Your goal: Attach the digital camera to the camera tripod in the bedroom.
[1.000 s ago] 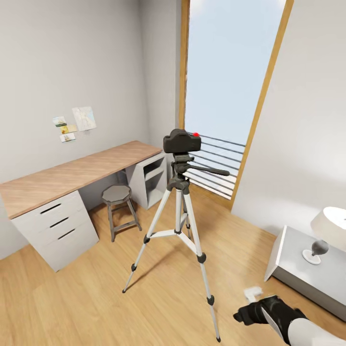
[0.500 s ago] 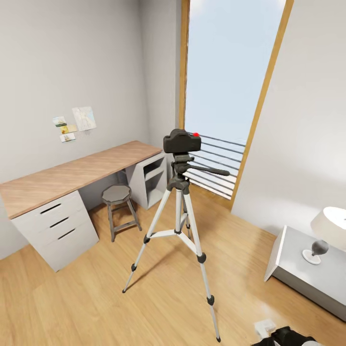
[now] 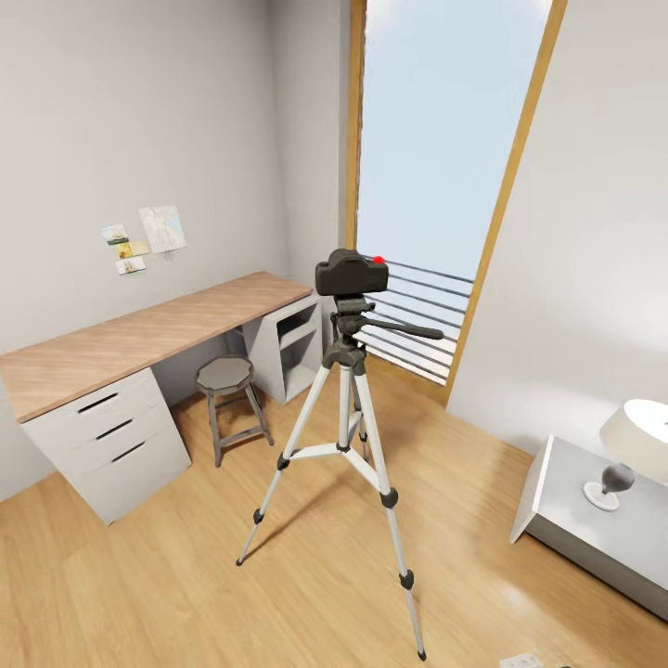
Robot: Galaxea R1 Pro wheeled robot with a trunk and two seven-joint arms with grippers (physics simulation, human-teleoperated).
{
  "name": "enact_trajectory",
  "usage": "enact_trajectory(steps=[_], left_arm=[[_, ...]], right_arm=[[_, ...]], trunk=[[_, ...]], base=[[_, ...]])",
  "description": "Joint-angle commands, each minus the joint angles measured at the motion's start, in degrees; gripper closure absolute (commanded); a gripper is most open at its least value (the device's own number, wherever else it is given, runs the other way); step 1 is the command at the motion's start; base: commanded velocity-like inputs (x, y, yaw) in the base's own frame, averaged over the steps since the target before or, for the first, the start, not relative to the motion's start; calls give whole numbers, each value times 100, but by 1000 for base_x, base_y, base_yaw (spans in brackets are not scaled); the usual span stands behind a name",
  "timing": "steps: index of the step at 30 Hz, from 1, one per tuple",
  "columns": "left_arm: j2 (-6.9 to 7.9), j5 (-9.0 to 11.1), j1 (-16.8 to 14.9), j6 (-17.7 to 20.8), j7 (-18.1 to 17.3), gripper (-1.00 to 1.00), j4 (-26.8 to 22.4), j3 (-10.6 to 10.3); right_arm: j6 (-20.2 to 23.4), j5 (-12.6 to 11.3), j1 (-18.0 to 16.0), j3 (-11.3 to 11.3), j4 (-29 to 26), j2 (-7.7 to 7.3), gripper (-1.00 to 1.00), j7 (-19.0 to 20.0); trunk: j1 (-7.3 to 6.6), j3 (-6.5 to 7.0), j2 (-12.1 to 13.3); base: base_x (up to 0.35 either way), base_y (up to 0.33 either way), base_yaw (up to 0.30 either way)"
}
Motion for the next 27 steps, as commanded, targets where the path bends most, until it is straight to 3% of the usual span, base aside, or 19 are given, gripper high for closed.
enact_trajectory(steps=[1, 6, 13, 16, 17, 18, 27], left_arm=[[-1, 37, -5, -1, 14, -100, 1, -49], [-3, 36, -5, 4, 14, -100, 1, -49], [-7, 32, -5, 2, 14, -100, 1, -49], [-13, 31, -2, 4, 14, -100, 1, -49], [-18, 30, 2, 4, 14, -100, 1, -49], [-19, 30, 1, 5, 14, -100, 3, -49], [-21, 30, 4, 5, 14, -100, 4, -49]], right_arm=[[-9, 24, 65, -18, 5, -2, -100, 19], [-341, 4, 518, -29, 6, -3, -100, 1], [-827, -108, 852, -56, 6, -7, -100, -154], [-1001, -316, 994, -62, 6, -10, -100, -295], [-1144, -530, 1136, -62, 6, -5, -100, -395], [-1220, -596, 1194, -62, 6, -4, -100, -422], [-1407, -708, 1304, -58, 9, 6, -100, -474]], trunk=[[3, -10, -11], [3, -10, -11], [3, -10, -11], [3, -10, -11], [3, -10, -11], [3, -10, -11], [3, -10, -11]], base=[[0, 0, 0], [0, 0, 0], [0, 0, 0], [0, 0, 0], [0, 0, 0], [0, 0, 0], [0, 0, 0]])
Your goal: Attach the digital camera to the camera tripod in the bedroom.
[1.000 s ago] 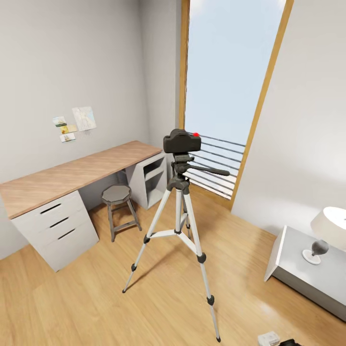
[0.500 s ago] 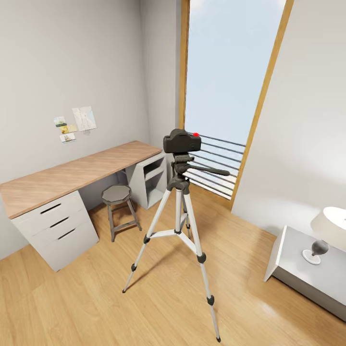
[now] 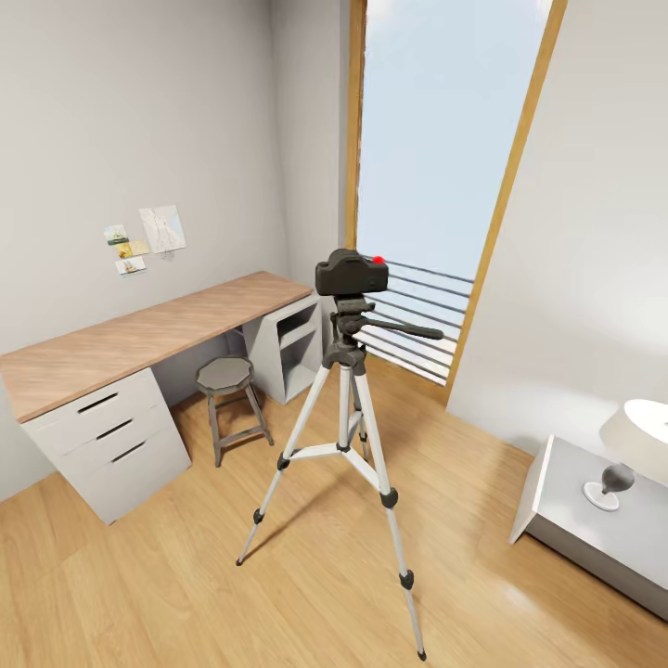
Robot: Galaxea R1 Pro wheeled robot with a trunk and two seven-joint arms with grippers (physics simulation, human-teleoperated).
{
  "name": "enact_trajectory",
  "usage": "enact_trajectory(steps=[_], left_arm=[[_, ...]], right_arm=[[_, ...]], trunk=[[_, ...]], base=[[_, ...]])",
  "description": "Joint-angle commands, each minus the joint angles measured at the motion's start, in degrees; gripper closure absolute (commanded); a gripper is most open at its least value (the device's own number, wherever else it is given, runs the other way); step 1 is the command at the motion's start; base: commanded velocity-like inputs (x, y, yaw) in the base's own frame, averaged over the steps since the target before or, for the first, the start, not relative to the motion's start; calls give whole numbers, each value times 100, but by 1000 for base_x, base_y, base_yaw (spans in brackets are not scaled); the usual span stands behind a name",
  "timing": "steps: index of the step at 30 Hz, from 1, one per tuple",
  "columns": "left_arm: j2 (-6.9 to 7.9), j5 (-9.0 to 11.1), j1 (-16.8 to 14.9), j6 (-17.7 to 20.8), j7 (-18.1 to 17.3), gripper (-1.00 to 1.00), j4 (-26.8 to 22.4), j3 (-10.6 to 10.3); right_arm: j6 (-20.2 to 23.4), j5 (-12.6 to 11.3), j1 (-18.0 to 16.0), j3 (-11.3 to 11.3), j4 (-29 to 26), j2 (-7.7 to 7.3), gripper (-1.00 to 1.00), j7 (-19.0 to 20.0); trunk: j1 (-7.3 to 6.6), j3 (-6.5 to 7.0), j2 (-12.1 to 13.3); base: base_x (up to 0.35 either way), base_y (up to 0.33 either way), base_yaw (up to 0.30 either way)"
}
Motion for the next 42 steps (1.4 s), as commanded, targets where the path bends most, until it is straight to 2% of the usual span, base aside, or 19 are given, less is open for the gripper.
enact_trajectory(steps=[1, 19, 42], left_arm=[[0, 39, -4, -2, 14, -100, 0, -48], [0, 39, 21, -3, 14, -100, -4, -51], [-3, 39, 22, 1, 6, -100, -3, -57]], right_arm=[[-12, 50, -9, -14, 12, -4, -100, 11], [12, 35, -4, -14, 12, 66, -100, -2], [41, 31, -5, -14, 9, 60, -100, -37]], trunk=[[3, -11, -11], [3, 0, -11], [3, 186, -11]], base=[[0, 0, 0], [0, 0, 0], [0, 0, 0]])
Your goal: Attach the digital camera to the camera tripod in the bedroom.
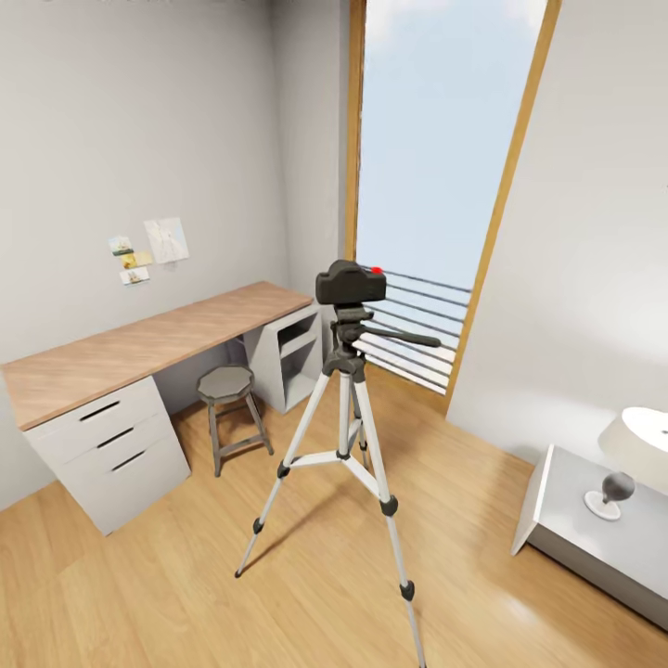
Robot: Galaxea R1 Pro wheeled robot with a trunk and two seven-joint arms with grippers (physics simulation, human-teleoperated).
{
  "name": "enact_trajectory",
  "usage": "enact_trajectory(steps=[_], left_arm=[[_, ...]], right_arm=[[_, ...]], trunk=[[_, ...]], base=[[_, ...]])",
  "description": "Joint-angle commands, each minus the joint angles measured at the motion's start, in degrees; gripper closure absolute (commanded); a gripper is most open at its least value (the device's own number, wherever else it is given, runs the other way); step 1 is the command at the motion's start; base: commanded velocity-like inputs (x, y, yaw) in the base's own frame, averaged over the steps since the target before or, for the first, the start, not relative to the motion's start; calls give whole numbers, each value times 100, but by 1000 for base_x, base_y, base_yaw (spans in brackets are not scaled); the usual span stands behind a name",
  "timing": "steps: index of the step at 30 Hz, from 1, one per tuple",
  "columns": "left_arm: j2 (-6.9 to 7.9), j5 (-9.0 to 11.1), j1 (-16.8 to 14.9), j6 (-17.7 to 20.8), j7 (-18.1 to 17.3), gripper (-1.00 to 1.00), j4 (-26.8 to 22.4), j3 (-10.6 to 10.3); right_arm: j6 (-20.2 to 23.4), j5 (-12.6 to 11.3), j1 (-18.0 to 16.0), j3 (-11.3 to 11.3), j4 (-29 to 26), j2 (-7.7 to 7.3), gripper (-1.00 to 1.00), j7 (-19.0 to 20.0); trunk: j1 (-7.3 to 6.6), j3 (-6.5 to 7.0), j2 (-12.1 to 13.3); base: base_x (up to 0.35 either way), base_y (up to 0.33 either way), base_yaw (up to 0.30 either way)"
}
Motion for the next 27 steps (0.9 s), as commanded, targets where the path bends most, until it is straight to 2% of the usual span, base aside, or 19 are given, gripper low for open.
enact_trajectory(steps=[1, 14, 20, 27], left_arm=[[0, 40, -4, 0, 13, -100, 1, -47], [-33, 40, -4, 30, 16, -100, 1, -47], [-236, 42, 33, 64, 27, -100, 2, -41], [-300, 19, 125, 50, 27, -100, 2, -40]], right_arm=[[-7, 52, -8, -14, 11, -2, -100, 12], [-5, 51, -7, -14, 13, -1, -100, -26], [-8, 55, 15, -15, 18, 5, -100, -391], [-59, 85, 290, -8, 16, 27, -100, -734]], trunk=[[3, -2, -11], [3, 112, -11], [3, 165, -11], [3, 227, -11]], base=[[0, 0, 0], [0, 0, 0], [0, 0, 0], [0, 0, 0]])
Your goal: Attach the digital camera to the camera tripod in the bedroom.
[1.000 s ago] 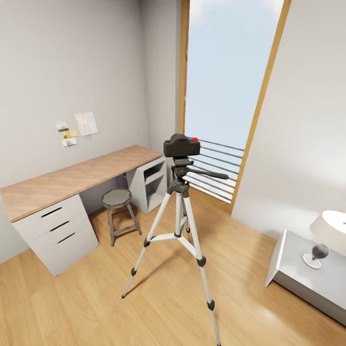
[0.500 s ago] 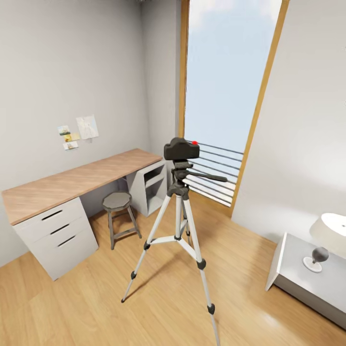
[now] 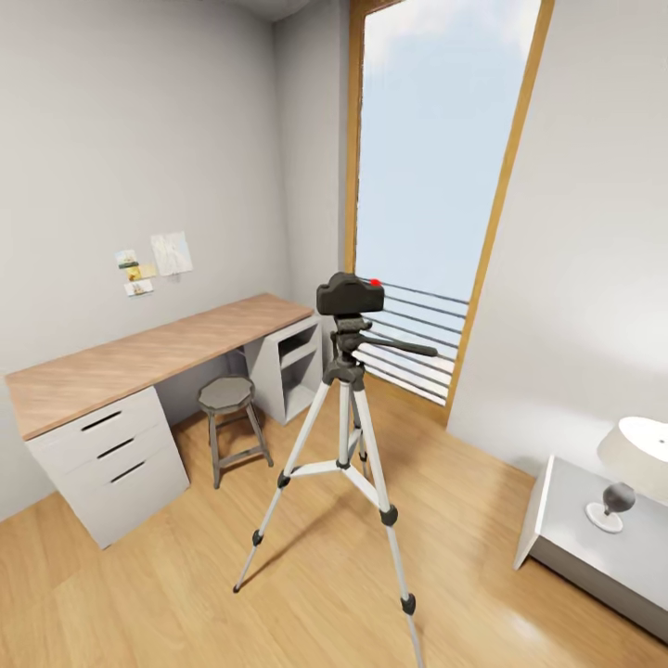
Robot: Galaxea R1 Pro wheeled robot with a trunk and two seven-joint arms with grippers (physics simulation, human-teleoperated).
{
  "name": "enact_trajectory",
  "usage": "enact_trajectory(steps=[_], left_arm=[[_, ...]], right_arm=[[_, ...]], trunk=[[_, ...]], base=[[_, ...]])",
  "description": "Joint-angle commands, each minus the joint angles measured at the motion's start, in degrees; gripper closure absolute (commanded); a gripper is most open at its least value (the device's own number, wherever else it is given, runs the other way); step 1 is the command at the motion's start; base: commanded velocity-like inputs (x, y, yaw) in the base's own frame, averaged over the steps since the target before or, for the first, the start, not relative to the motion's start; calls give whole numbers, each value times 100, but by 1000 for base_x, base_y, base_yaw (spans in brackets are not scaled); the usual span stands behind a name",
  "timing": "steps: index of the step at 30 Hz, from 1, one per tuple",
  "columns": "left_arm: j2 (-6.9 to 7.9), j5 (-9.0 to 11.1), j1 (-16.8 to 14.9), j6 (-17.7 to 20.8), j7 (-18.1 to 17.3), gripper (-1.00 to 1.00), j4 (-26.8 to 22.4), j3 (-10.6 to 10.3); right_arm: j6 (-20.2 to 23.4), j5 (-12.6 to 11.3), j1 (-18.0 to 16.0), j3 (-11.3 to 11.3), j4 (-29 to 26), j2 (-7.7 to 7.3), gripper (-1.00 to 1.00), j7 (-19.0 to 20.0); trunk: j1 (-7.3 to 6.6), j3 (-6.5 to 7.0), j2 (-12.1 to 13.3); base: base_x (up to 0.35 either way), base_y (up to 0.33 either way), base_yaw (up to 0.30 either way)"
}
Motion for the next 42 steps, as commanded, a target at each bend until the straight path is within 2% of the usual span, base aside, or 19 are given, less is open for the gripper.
enact_trajectory(steps=[1, 11, 42], left_arm=[[-2, 35, -1, 0, 15, -100, 1, -50], [9, 12, 21, -37, 16, -100, -7, -56], [107, 55, 23, -77, 47, -100, -1, -57]], right_arm=[[-17, 56, 34, -14, 12, 10, -100, -10], [-138, 72, 326, -4, 14, 71, -100, -81], [-188, 71, 362, 1, 8, 86, -100, -97]], trunk=[[4, -3, -11], [4, 86, -11], [4, 360, -11]], base=[[0, 0, 0], [0, 0, 0], [0, 0, 0]])
